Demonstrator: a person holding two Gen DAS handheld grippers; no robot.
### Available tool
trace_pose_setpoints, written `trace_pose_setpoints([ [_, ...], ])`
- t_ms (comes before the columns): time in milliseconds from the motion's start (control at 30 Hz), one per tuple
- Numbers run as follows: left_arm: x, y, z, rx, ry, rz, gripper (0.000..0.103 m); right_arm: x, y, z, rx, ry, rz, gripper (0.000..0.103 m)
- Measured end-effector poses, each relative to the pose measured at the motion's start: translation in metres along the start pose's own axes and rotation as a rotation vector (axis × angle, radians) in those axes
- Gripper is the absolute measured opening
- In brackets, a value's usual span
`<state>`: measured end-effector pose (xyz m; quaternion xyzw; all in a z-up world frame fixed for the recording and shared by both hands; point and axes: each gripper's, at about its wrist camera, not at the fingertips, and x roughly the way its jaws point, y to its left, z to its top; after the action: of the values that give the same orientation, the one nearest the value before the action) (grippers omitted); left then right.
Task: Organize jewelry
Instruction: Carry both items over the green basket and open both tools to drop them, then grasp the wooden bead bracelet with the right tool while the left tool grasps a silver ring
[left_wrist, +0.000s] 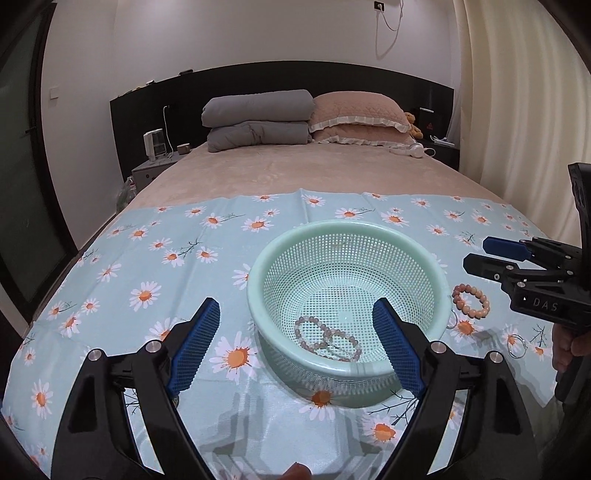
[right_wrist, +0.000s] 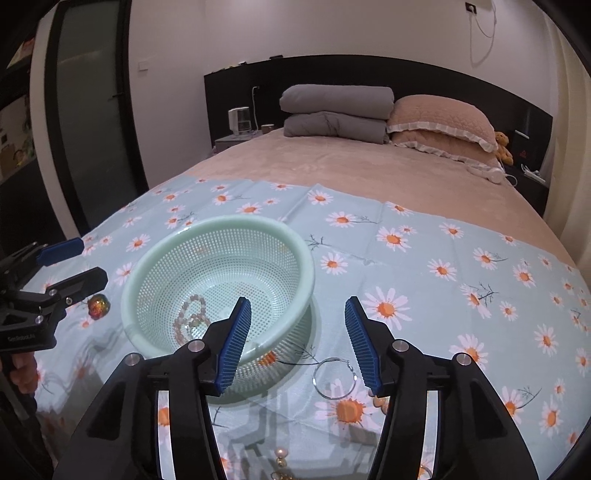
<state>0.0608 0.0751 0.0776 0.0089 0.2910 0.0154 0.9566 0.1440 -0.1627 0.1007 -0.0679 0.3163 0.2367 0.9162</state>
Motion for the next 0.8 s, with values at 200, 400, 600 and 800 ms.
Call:
trace_pose_setpoints([
  [200, -0.002, -0.02, -0.011, 0.048, 0.006, -0.017, 0.088, -0.009, -0.013, -0.01, 0.003, 0.009, -0.036, 0.063],
  [400, -0.002, -0.043, -0.027, 0.088, 0.001, -0.051, 0.088, -0.014, -0.033, -0.02, 0.026, 0.027, -0.08, 0.066],
  [600, -0.006, -0.077, -0.047, 0.164, 0.003, -0.11, 0.088, -0.015, -0.049, -0.037, 0.044, 0.056, -0.097, 0.068],
  [800, -0.009, -0.116, -0.072, 0.23, 0.026, -0.204, 0.088, -0.008, -0.062, -0.054, 0.069, 0.076, -0.118, 0.068],
])
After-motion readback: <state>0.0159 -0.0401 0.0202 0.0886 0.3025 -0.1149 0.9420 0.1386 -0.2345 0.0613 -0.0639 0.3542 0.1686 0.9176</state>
